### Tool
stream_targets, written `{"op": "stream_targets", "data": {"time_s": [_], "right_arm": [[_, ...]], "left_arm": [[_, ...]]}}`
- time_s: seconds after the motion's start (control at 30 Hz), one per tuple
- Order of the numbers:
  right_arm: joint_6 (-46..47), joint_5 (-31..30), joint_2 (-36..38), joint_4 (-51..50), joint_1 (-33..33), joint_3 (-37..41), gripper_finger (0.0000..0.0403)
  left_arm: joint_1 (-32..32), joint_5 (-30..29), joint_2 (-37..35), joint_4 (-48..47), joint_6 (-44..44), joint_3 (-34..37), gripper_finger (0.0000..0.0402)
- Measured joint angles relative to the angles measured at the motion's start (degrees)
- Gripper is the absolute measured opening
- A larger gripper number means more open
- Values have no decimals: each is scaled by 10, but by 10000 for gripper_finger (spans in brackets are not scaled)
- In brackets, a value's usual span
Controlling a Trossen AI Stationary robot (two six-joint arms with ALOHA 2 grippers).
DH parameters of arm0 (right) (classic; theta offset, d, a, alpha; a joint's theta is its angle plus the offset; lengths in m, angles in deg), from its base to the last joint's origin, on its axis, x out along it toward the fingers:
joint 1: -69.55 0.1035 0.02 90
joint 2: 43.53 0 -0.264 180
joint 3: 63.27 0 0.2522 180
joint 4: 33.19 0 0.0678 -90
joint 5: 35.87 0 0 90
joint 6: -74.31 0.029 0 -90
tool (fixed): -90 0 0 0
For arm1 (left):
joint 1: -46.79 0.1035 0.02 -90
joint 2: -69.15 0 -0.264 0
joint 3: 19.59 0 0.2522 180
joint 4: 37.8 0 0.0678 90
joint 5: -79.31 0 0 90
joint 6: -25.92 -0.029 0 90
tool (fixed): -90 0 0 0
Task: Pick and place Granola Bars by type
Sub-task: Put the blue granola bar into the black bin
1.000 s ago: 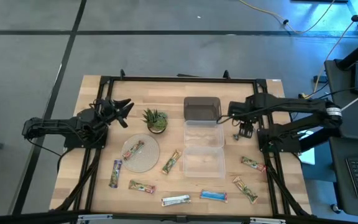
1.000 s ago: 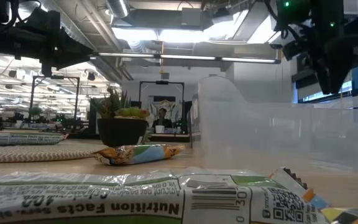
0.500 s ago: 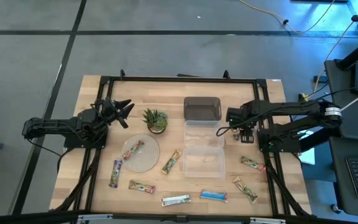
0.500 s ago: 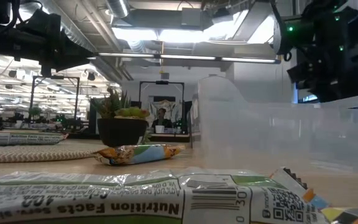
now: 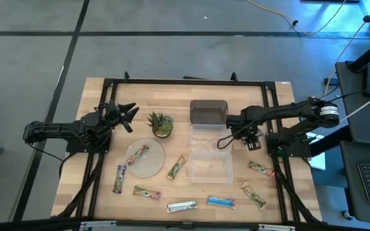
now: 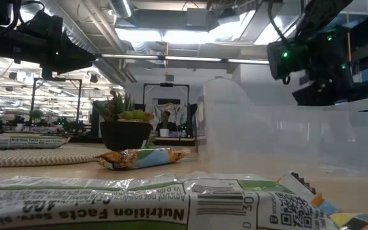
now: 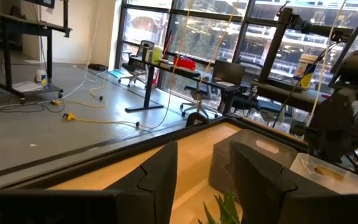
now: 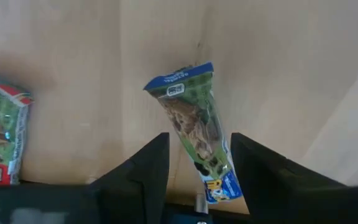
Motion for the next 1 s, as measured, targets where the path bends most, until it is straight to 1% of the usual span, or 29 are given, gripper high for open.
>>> {"op": "stream_targets", "data": {"time_s": [0.27, 0.5, 0.83, 1.0], "right_arm": [[-39, -2, -76, 3, 1, 0, 162], [-41, -3, -117, 22, 2, 0, 147], [-39, -4, -116, 15, 2, 0, 97], [-39, -2, -105, 10, 2, 0, 83]], "left_arm": [[0, 0, 0, -8, 0, 0, 139], [0, 0, 0, -16, 0, 0, 139], [0, 0, 0, -16, 0, 0, 139], [0, 0, 0, -16, 0, 0, 139]]}}
